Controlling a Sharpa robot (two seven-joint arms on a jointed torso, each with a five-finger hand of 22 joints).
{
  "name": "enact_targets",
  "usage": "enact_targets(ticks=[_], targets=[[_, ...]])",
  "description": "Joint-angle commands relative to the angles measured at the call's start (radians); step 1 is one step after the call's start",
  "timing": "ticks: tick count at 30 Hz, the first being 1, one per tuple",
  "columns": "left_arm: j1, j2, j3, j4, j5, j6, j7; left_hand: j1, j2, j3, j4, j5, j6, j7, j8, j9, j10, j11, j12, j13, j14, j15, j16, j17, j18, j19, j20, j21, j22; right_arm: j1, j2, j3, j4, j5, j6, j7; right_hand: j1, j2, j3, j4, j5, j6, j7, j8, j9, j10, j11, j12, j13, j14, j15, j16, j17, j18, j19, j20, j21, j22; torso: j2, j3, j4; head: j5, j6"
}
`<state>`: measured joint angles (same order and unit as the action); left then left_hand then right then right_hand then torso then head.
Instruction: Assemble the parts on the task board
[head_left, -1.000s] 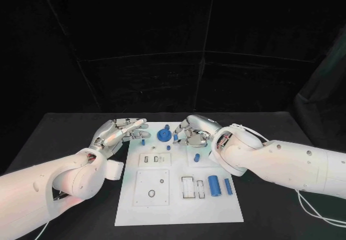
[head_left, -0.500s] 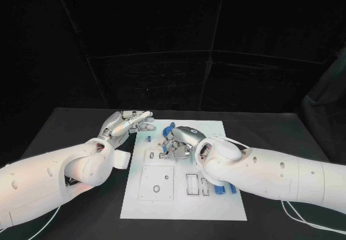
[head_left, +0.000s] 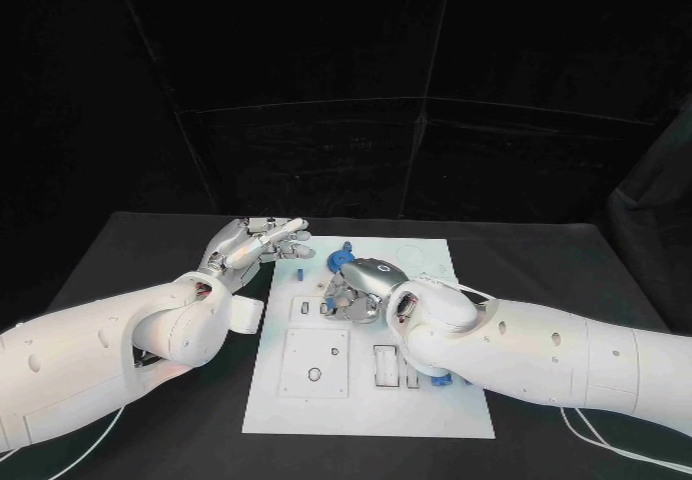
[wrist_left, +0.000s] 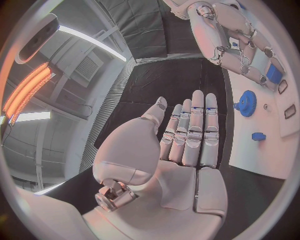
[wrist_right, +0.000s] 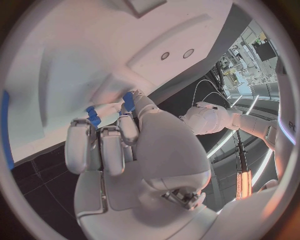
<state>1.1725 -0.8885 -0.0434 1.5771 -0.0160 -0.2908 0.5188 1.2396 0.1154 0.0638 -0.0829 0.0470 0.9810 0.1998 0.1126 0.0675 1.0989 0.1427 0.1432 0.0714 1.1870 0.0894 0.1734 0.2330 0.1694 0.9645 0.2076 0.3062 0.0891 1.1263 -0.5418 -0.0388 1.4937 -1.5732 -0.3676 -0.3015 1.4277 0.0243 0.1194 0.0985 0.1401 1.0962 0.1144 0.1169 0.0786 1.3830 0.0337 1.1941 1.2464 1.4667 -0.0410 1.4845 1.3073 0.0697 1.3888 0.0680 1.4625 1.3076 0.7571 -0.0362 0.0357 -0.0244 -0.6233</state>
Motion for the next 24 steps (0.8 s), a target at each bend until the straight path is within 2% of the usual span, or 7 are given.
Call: enact_targets(ticks=[1,15,20,24], targets=[[0.002,-0.001,0.001,0.002,0.003,-0.001,0.003,-0.008,0.001,-0.001,-0.004,0.006,0.006,0.002,0.001,-0.001,0.006,0.000,-0.003,0.000,0.006,0.003,0.001,0.001,0.015,0.007,0.000,0.003,0.000,0.001,-0.003,0.000,0.004,-0.036,0.022,-0.015,-0.004,0.003,0.004,-0.002,0.002,0.018,-0.012,0.004,0.008,0.008,-0.014,-0.003,0.001,0.073,-0.005,-0.005,0.118,-0.015,0.008,0.000,0.004,0.021,0.000,0.0008,0.0000,0.000,-0.001],[0.002,-0.001,0.001,0.001,0.003,0.001,0.001,-0.008,0.000,-0.001,-0.004,0.006,0.006,0.002,0.000,-0.001,0.006,0.000,-0.004,-0.001,0.005,0.004,0.001,0.002,0.015,0.007,0.000,0.002,0.000,0.000,-0.014,0.000,0.012,-0.049,0.068,-0.030,-0.008,-0.003,0.004,-0.003,0.000,0.017,-0.011,0.003,0.008,0.006,-0.013,-0.005,-0.001,0.073,-0.005,-0.006,0.116,-0.015,0.007,0.000,0.003,0.019,0.000,0.0010,0.0009,0.000,-0.001],[0.002,-0.002,0.001,0.001,0.003,0.002,0.000,-0.009,0.000,-0.001,-0.004,0.006,0.005,0.003,-0.001,-0.002,0.005,0.001,-0.007,-0.001,0.005,0.004,0.000,0.002,0.015,0.007,0.001,0.002,0.000,0.000,-0.014,0.000,0.010,-0.051,0.082,-0.037,-0.019,-0.015,0.002,-0.002,-0.004,0.009,-0.007,-0.002,0.006,-0.004,-0.010,-0.023,-0.014,0.071,-0.002,-0.012,0.108,-0.014,0.003,0.002,0.001,0.015,0.001,0.0008,0.0008,-0.002,0.000],[0.002,-0.002,0.001,0.000,0.003,0.002,0.000,-0.009,0.000,-0.001,-0.004,0.006,0.005,0.003,-0.001,-0.002,0.005,0.001,-0.007,-0.001,0.005,0.004,-0.001,0.002,0.015,0.007,0.001,0.002,0.000,0.000,-0.012,0.000,0.010,-0.054,0.091,-0.045,-0.038,-0.034,-0.005,0.004,-0.007,-0.010,0.002,-0.015,0.001,-0.022,-0.003,-0.054,-0.038,0.067,0.003,-0.021,0.096,-0.012,-0.005,0.006,-0.005,0.004,0.001,0.0007,0.0012,-0.002,-0.001]])
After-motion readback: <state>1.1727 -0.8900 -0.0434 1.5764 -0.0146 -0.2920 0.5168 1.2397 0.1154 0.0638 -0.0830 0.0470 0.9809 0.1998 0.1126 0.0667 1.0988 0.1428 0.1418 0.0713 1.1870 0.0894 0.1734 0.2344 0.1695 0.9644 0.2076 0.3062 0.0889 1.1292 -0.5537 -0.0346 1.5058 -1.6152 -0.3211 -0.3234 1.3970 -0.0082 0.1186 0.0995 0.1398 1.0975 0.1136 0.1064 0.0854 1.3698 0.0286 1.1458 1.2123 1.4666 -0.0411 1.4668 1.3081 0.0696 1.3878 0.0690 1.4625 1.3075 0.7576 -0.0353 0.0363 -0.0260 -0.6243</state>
